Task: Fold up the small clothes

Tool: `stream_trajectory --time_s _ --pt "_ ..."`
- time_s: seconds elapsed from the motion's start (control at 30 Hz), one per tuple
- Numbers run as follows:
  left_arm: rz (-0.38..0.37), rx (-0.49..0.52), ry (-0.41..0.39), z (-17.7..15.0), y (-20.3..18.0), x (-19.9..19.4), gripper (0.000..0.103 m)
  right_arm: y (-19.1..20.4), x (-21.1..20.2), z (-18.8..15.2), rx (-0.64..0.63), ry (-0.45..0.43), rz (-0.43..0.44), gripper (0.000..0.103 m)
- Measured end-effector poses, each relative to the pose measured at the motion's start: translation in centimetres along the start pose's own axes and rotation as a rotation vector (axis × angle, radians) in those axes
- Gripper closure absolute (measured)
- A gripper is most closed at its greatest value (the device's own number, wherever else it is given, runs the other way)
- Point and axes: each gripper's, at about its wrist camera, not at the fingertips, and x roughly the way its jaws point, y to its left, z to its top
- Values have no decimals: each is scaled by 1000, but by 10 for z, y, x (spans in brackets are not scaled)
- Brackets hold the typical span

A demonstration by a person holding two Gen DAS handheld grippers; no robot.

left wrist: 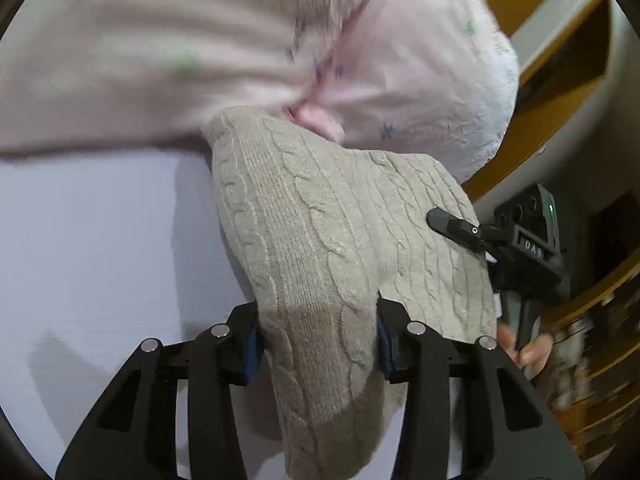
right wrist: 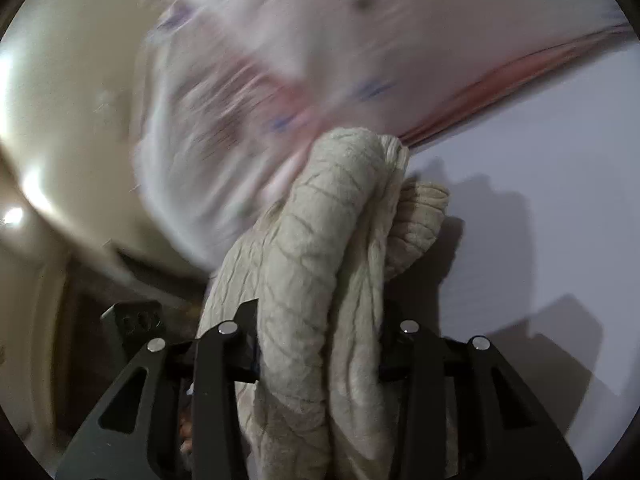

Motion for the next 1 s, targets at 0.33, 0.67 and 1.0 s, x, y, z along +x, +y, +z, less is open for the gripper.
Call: stream_trajectory --time_s 0.33,0.67,1.0 --pt "241 -8 -221 -26 39 -66 34 31 -9 -9 -175 -121 -166 34" --pt "206 201 -187 -36 -14 -22 30 56 16 -13 -361 -195 -415 91" --pt "198 240 -189 -49 -20 -20 27 48 -11 -15 -272 -234 -433 64"
